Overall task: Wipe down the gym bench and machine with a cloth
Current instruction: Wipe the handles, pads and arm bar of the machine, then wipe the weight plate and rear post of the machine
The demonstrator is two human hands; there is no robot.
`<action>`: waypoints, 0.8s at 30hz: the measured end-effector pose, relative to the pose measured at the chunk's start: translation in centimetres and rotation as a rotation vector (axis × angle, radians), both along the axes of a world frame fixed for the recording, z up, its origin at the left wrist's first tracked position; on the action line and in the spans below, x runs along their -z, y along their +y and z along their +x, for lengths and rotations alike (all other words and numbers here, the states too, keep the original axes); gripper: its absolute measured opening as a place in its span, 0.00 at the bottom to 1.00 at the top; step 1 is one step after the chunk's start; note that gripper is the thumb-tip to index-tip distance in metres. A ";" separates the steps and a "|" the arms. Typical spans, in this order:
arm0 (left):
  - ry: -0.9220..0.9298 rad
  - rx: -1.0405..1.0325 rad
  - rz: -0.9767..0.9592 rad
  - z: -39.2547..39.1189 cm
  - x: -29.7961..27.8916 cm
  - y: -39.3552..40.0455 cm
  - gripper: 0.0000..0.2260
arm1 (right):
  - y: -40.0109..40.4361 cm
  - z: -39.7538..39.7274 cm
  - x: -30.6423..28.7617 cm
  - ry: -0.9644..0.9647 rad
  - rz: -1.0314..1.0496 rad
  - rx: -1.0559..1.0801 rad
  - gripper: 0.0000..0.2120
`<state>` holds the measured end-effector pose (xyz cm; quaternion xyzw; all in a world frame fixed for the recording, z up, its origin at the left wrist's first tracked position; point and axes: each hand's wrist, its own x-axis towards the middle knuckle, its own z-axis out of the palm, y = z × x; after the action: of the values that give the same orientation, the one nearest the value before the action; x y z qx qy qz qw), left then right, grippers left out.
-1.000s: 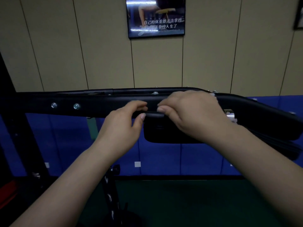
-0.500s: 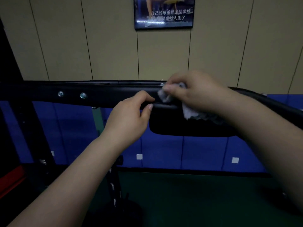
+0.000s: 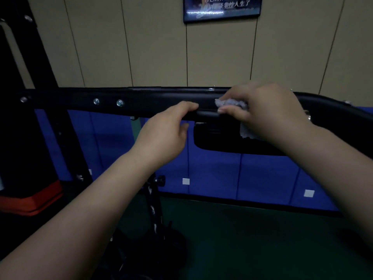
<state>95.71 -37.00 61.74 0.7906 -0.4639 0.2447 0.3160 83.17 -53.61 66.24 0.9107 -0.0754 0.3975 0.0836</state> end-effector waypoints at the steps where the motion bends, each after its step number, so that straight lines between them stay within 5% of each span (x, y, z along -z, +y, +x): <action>1: 0.016 -0.019 0.010 -0.2 0.1 0.5 0.22 | -0.1 -0.4 0.4 -0.058 -0.011 -0.064 0.22; 4: 0.076 -0.114 0.008 -0.9 1.3 2.4 0.20 | 0.2 -1.4 1.9 -0.193 -0.063 -0.269 0.20; 7: 0.153 -0.139 -0.035 -2.1 3.9 4.2 0.17 | 2.2 -0.5 5.3 -0.095 0.017 -0.439 0.21; 13: 0.242 -0.185 -0.106 -4.4 10.3 6.9 0.14 | 6.0 2.5 14.5 0.071 0.640 -0.538 0.15; 17: 0.543 -0.095 -0.252 -4.0 14.5 7.7 0.16 | 9.1 5.3 18.1 0.054 1.018 -0.608 0.14; 24: 0.814 0.017 -0.475 2.1 16.7 7.5 0.20 | 14.3 14.1 20.5 0.024 1.402 -0.760 0.16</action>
<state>97.82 -29.45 45.06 0.7241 -0.2397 0.0116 0.6465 97.25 -39.27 45.72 0.7188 0.0087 0.2491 -0.6490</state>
